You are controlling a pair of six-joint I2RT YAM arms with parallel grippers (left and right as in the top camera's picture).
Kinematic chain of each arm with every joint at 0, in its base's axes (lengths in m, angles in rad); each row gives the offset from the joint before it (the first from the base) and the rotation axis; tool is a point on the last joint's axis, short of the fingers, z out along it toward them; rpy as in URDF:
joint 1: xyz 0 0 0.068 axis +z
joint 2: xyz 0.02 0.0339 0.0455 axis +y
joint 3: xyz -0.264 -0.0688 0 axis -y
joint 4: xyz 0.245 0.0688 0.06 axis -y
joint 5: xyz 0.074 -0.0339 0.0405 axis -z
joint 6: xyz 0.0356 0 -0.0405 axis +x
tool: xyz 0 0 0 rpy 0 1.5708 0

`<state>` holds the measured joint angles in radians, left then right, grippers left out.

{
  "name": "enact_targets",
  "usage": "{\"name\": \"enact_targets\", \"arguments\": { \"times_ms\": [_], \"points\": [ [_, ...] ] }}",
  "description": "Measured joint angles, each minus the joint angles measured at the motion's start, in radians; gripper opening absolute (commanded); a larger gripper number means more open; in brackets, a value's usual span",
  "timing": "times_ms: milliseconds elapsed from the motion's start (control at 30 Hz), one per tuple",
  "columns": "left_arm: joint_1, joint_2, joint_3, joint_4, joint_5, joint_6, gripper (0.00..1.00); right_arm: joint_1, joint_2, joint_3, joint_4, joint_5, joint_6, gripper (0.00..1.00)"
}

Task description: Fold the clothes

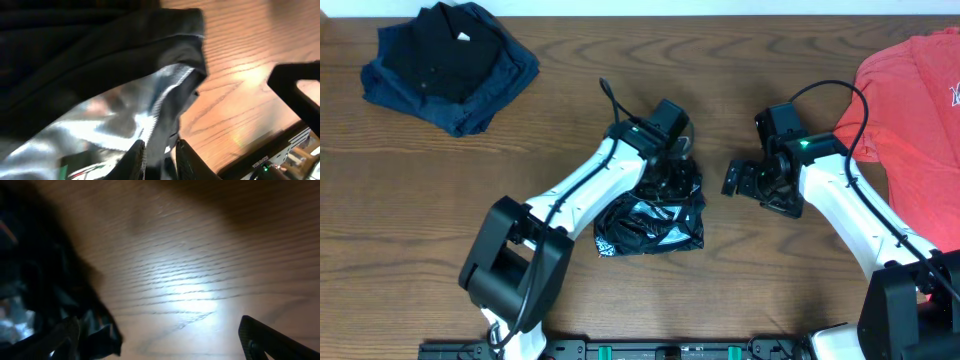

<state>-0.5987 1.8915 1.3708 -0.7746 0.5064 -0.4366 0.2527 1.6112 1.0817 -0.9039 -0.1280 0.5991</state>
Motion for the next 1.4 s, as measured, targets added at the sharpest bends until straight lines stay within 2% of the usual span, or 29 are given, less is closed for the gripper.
{"name": "enact_targets", "arguments": {
  "times_ms": [67,167,200,300,367,467,533,767,833,1400],
  "points": [
    [0.035,-0.019,0.0,-0.031,-0.013,0.001,0.29,0.0,0.0,0.0,0.011,-0.037,-0.001,0.99],
    [0.122,-0.073,0.0,-0.084,-0.04,0.021,0.52,0.0,0.0,-0.001,0.038,-0.105,-0.004,0.99],
    [0.156,-0.096,0.0,-0.108,-0.053,0.022,0.56,0.0,0.0,-0.001,0.048,-0.131,-0.004,0.99],
    [0.251,-0.15,0.003,-0.176,-0.098,0.024,0.57,0.001,0.0,-0.001,0.068,-0.182,-0.005,0.95],
    [0.303,-0.167,0.007,-0.228,-0.129,0.026,0.64,0.008,0.0,-0.001,0.079,-0.2,-0.006,0.89],
    [0.36,-0.169,0.007,-0.288,-0.19,0.032,0.75,0.051,0.0,-0.002,0.101,-0.218,0.001,0.71],
    [0.386,-0.169,0.007,-0.303,-0.232,0.034,0.77,0.084,0.0,-0.002,0.122,-0.224,0.004,0.67],
    [0.422,-0.169,0.004,-0.319,-0.304,0.035,0.8,0.203,0.0,-0.003,0.169,-0.204,0.08,0.65],
    [0.422,-0.169,-0.005,-0.32,-0.312,0.037,0.8,0.224,0.0,-0.003,0.175,-0.188,0.108,0.61],
    [0.421,-0.169,-0.018,-0.32,-0.328,0.037,0.81,0.268,0.097,-0.003,0.22,-0.167,0.199,0.57]
  ]
}}
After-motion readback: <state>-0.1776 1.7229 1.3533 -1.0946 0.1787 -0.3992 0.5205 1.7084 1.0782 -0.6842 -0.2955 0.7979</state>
